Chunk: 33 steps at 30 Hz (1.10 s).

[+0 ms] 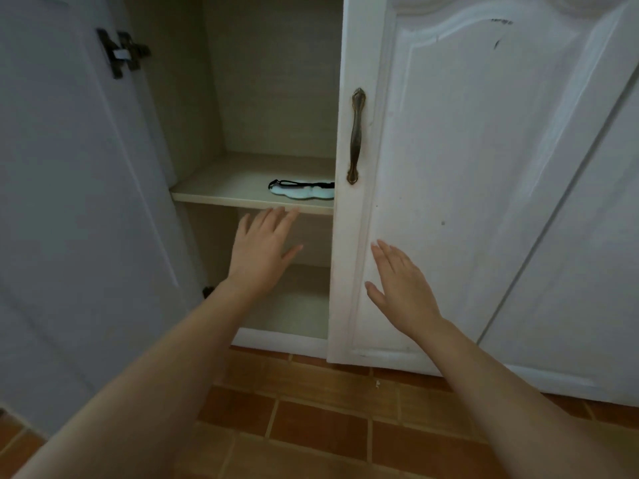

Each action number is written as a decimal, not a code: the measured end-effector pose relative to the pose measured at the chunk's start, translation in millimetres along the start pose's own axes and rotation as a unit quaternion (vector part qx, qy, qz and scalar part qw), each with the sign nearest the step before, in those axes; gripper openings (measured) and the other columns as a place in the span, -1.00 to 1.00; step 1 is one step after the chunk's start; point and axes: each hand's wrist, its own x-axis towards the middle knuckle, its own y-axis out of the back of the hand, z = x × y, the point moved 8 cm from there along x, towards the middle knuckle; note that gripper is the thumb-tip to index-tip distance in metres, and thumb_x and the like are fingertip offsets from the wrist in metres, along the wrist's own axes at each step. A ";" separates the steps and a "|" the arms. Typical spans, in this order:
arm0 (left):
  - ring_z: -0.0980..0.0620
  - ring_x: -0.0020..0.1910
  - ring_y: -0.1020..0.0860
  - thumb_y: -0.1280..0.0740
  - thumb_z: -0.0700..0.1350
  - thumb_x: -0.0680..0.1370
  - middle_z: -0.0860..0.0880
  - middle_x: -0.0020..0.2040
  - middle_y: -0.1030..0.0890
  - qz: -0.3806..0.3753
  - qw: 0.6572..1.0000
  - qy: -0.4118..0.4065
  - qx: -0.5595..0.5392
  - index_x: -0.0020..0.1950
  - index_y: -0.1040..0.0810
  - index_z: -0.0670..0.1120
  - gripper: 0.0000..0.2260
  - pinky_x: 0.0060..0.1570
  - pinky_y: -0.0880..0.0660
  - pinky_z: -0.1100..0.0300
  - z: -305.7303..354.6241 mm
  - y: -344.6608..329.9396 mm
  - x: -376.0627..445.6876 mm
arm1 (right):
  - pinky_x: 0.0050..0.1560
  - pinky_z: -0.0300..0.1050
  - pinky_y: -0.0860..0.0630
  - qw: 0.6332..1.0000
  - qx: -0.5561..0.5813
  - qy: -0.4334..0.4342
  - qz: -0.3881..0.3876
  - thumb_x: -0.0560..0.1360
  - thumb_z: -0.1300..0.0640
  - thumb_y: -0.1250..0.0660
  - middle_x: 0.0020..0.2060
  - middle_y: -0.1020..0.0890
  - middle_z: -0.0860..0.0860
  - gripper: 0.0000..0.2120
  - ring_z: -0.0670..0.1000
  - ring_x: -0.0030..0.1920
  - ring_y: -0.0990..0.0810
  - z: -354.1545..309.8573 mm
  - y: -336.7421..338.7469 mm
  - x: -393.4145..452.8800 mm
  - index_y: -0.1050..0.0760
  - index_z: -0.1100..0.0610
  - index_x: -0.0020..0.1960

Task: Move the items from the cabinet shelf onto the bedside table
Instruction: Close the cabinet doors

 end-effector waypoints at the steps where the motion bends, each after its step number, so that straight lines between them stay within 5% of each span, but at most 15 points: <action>1: -0.07 0.46 -0.21 -0.22 0.10 0.55 -0.09 0.45 -0.29 -0.008 1.000 0.010 0.013 0.48 -0.17 0.00 -0.46 0.43 -0.06 -0.09 -9.2 3.3 -14.1 | 0.45 -0.07 -0.04 1.000 0.009 0.008 -0.001 0.58 -0.04 -0.10 0.50 -0.11 0.06 -0.41 0.06 0.49 -0.07 -8.4 0.3 -3.8 0.02 0.13 0.50; 9: -0.17 0.37 -0.33 -0.30 0.07 0.50 -0.18 0.35 -0.41 -0.029 0.978 0.188 0.090 0.40 -0.31 -0.12 -0.46 0.38 -0.18 -0.11 -111.4 56.2 -139.9 | 0.46 -0.08 -0.09 0.986 0.069 0.151 -0.031 0.54 -0.08 -0.17 0.45 -0.21 0.07 -0.38 0.04 0.46 -0.15 -126.0 -4.7 -18.8 -0.07 0.15 0.48; 15: -0.26 0.22 -0.41 -0.37 -0.01 0.44 -0.25 0.22 -0.48 0.091 0.946 0.278 0.142 0.26 -0.43 -0.21 -0.53 0.24 -0.28 -0.15 -169.4 137.3 -199.9 | 0.45 -0.13 0.03 0.969 0.109 0.216 -0.055 0.53 -0.11 -0.18 0.49 -0.11 0.01 -0.33 0.00 0.49 -0.04 -209.9 -17.9 -27.3 0.02 0.11 0.50; 22: -0.26 0.33 -0.29 -0.38 -0.02 0.45 -0.26 0.33 -0.35 0.186 0.903 0.359 0.148 0.36 -0.29 -0.22 -0.43 0.34 -0.15 -0.09 -222.4 212.2 -228.1 | 0.44 -0.16 0.00 0.949 0.130 0.278 -0.074 0.53 -0.12 -0.19 0.49 -0.14 0.06 -0.32 0.03 0.49 -0.08 -296.2 -35.3 -24.5 -0.02 0.15 0.50; 26: -0.22 0.42 -0.19 -0.33 0.04 0.49 -0.25 0.41 -0.27 0.154 0.909 0.368 0.121 0.48 -0.09 -0.22 -0.30 0.42 -0.03 -0.05 -242.4 213.3 -218.6 | 0.45 -0.14 0.00 0.937 0.135 0.312 -0.080 0.54 -0.10 -0.19 0.49 -0.14 0.10 -0.32 0.06 0.48 -0.10 -332.3 -36.1 -21.4 0.00 0.19 0.49; 33: -0.11 0.45 -0.18 -0.28 0.01 0.53 -0.17 0.43 -0.30 0.146 0.927 0.330 0.104 0.48 -0.11 -0.21 -0.37 0.45 0.10 -0.01 -246.2 204.2 -203.0 | 0.47 -0.08 -0.04 0.926 0.171 0.327 -0.077 0.53 -0.08 -0.21 0.48 -0.14 0.08 -0.32 0.05 0.48 -0.09 -363.3 -34.4 -14.4 -0.01 0.17 0.49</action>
